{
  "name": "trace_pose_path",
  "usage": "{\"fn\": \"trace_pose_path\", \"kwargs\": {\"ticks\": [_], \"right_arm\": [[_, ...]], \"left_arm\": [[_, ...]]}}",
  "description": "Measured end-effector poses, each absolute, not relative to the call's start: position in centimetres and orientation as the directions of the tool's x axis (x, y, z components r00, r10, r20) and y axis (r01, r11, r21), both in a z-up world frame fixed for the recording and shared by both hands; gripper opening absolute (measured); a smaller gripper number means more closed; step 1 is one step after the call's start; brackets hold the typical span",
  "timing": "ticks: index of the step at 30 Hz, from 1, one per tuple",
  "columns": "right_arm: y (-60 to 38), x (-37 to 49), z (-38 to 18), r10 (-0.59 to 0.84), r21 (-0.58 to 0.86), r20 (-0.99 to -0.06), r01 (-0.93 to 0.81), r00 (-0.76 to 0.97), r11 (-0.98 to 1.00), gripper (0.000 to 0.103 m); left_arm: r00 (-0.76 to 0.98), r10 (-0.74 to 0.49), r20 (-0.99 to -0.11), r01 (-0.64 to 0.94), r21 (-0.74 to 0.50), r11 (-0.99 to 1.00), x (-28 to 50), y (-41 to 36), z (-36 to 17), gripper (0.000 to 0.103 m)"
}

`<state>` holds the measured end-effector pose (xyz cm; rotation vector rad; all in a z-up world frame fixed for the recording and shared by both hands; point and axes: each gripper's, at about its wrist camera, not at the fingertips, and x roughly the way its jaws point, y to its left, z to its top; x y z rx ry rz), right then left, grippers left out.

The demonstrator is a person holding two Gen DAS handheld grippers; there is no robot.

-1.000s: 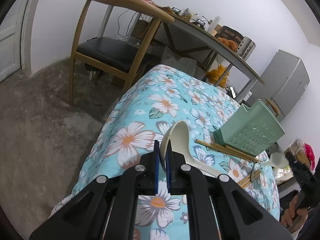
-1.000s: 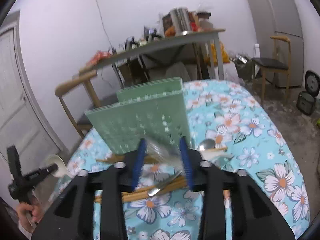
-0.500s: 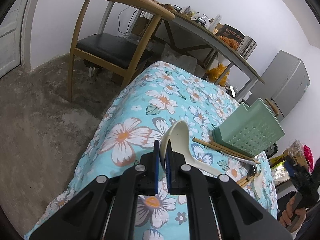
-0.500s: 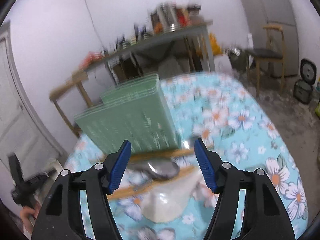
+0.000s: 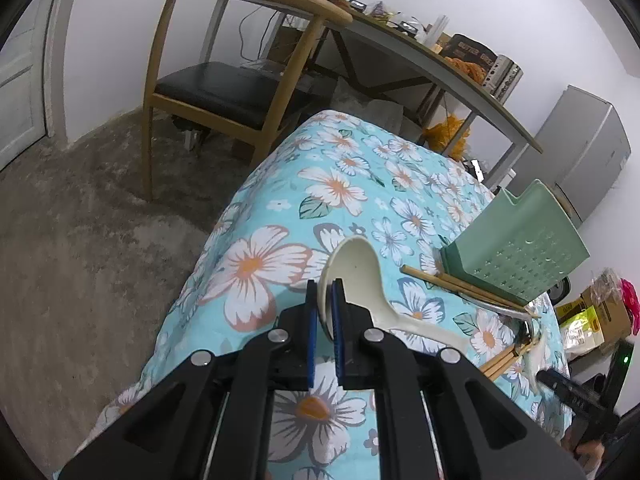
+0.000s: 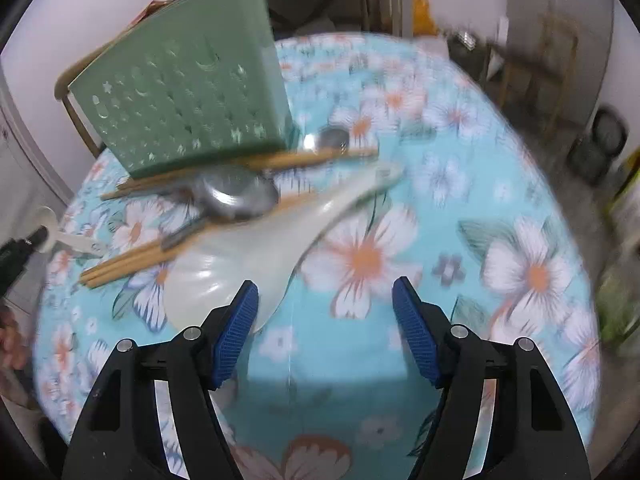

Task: Organize utensils
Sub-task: 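Lift the white spatula upright with the right tool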

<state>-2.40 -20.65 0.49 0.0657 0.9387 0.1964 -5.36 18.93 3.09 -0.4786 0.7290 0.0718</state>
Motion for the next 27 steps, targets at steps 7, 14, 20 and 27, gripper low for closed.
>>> {"fn": "trace_pose_path", "kwargs": {"ticks": [7,14,20,27], "right_arm": [[-22.5,-2.6,0.5,0.43,0.393,-0.729,-0.19,0.533,0.9,0.058],[-22.0,-1.1,-0.4,0.612,0.605,-0.656,-0.177,0.442,0.776,0.035],[-24.4,-0.9,-0.6,0.634,0.693,-0.606,-0.071,0.481,0.717,0.001],[-27.4,-2.2,1.6,0.577,0.69,-0.533,-0.076,0.618,0.72,0.001]], "left_arm": [[0.772,-0.099,-0.627,-0.232,-0.424,0.876,-5.7,18.6,3.8,0.007],[0.781,-0.072,-0.62,-0.234,-0.398,0.887,-6.0,18.3,4.1,0.007],[0.811,-0.053,-0.582,-0.26,-0.44,0.86,-6.6,18.9,4.9,0.005],[0.87,0.027,-0.493,-0.241,-0.376,0.895,-7.8,16.7,7.8,0.005]]}}
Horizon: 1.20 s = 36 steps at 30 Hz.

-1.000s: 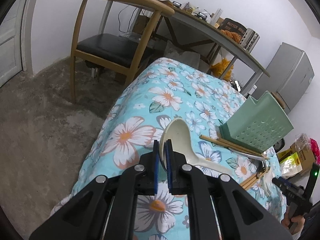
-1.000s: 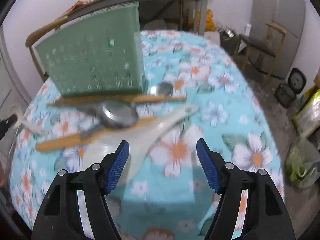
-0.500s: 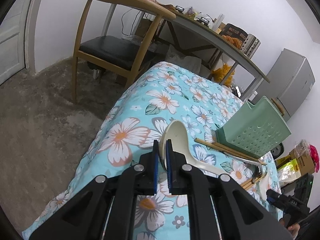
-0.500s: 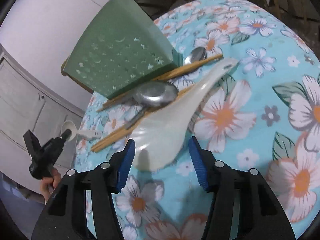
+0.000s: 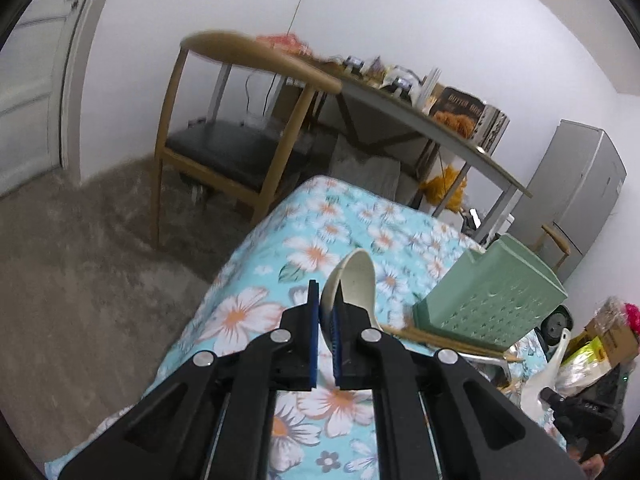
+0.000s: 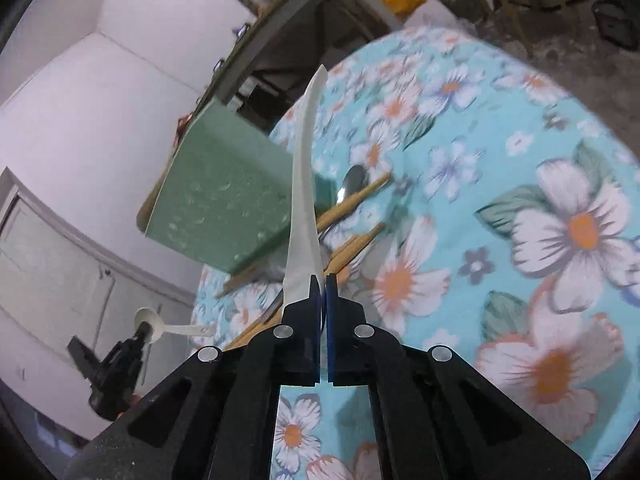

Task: Organize utensils
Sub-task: 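Lift the white spatula upright with the right tool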

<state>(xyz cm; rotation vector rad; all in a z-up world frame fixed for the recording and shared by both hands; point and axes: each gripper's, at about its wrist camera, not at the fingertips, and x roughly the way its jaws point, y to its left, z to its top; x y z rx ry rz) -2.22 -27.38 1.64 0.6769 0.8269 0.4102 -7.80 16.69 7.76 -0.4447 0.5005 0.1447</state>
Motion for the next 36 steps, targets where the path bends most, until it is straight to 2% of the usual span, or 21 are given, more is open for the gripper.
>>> {"fn": "trace_pose_path", "kwargs": {"ticks": [6,16,23,36], "right_arm": [[-28.9,-2.3,1.9,0.565,0.717,-0.496,-0.056,0.659,0.695,0.001],[-28.7,-3.1,3.1,0.516,0.668,-0.486,-0.081,0.705,0.74,0.001],[-28.3,-3.5,3.7,0.497,0.635,-0.487,-0.1,0.719,0.766,0.001],[-28.7,-4.0,4.3,0.494,0.641,-0.476,-0.098,0.727,0.761,0.001]], "left_arm": [[0.892,0.096,-0.442,-0.26,-0.328,0.908,-8.6,15.0,9.4,0.005],[0.929,0.096,-0.359,-0.244,-0.395,0.885,-9.5,14.1,11.7,0.005],[0.917,0.074,-0.393,-0.252,-0.426,0.869,-8.4,13.4,11.4,0.005],[0.917,0.067,-0.394,-0.238,-0.404,0.883,-7.6,12.0,11.3,0.005]]}}
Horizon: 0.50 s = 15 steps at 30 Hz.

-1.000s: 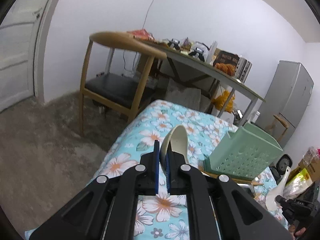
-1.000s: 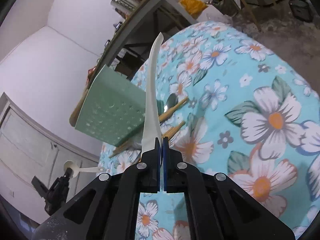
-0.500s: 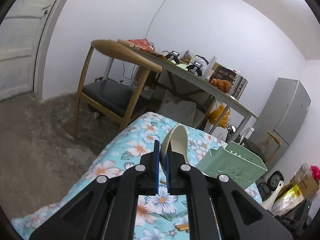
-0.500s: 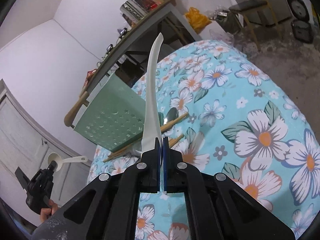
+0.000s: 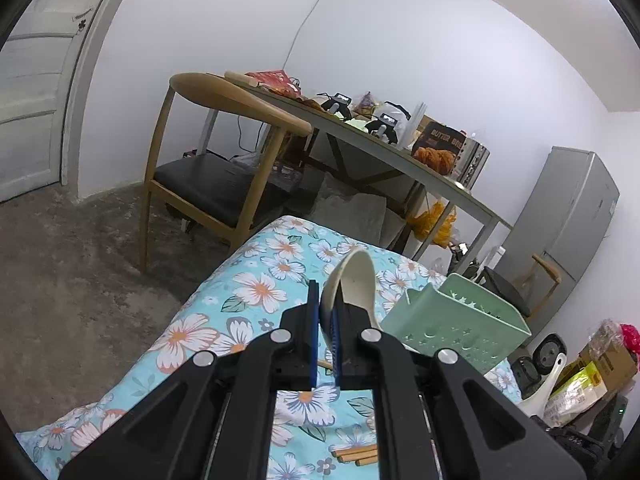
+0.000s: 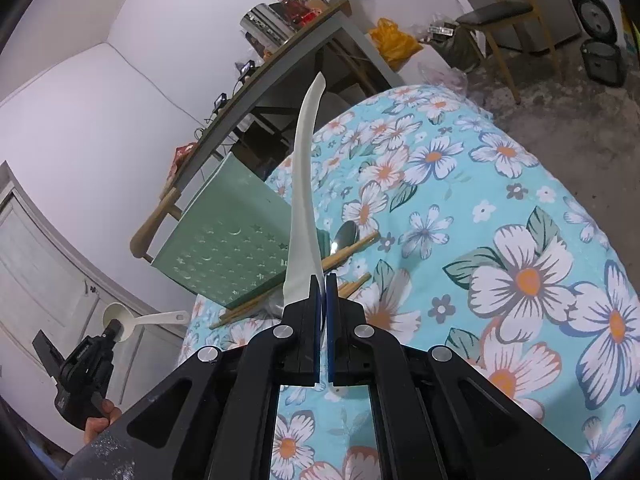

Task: Organize utensils
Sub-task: 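Lift the white spatula upright with the right tool, then hold the white spatula raised in the right tool beside the green holder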

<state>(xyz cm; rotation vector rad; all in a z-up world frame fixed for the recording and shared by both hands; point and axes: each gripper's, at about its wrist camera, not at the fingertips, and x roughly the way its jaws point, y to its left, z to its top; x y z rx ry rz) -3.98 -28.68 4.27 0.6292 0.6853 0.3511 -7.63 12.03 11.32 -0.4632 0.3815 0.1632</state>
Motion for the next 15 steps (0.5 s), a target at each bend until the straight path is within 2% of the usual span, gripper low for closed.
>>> {"fn": "trace_pose_path", "kwargs": {"ticks": [15], "right_arm": [[-29.16,-4.03,4.58,0.505,0.658,-0.458,-0.103,0.731,0.746,0.001]], "left_arm": [[0.918,0.082,-0.387,-0.246,-0.395,0.885,-7.46,11.18,11.31,0.005]]}}
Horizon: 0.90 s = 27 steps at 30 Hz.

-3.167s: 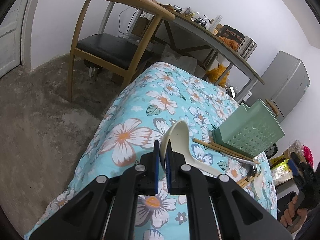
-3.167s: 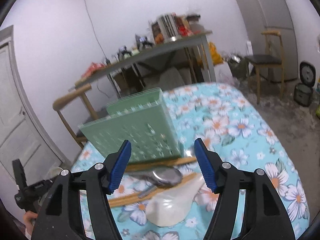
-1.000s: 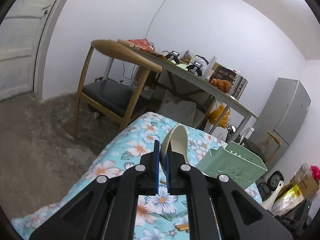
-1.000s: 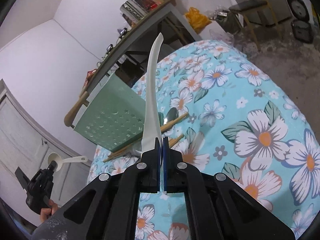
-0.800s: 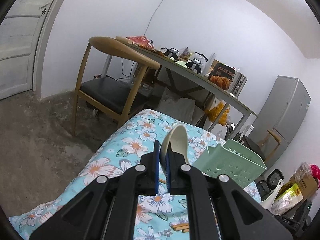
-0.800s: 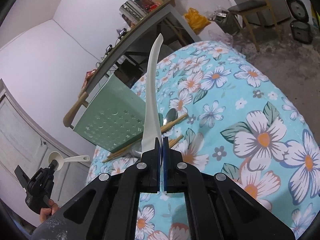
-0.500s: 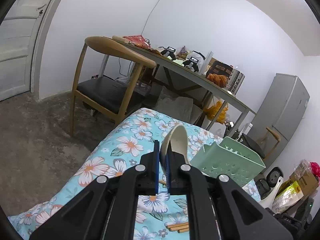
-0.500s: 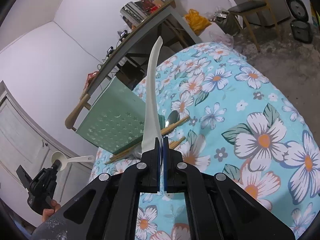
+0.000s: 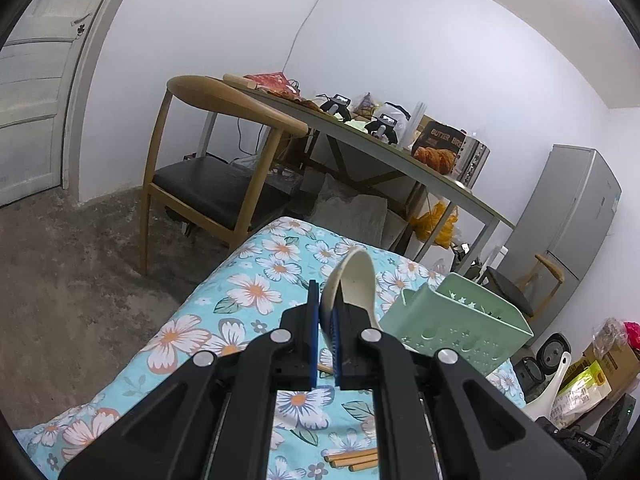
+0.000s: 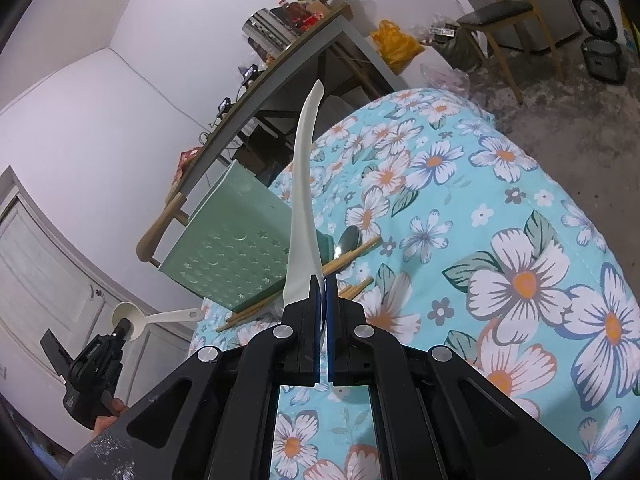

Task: Organize utensils
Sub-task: 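Hold the white spatula raised in the right tool beside the green holder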

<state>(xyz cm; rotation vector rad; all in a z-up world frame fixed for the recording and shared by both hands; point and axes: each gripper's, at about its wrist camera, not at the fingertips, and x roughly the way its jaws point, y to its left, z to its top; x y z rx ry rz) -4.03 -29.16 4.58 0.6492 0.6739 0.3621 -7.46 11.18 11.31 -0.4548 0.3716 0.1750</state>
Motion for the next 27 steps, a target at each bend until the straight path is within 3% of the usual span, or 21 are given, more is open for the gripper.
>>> {"fn": "trace_pose_path", "kwargs": {"ticks": [17,27], "right_arm": [[-30.3,-3.9,4.5,0.506,0.684,-0.435,-0.092,0.745,0.724,0.001],[-30.3,-3.9,4.6,0.5,0.68,-0.436,-0.089,0.748,0.728,0.001]], "left_arm": [[0.924,0.144,-0.355,-0.262,-0.311,0.913,-7.3,9.5,12.1,0.005],[0.926,0.123,-0.358,-0.25,-0.333,0.909,-6.6,8.9,12.3,0.005]]}}
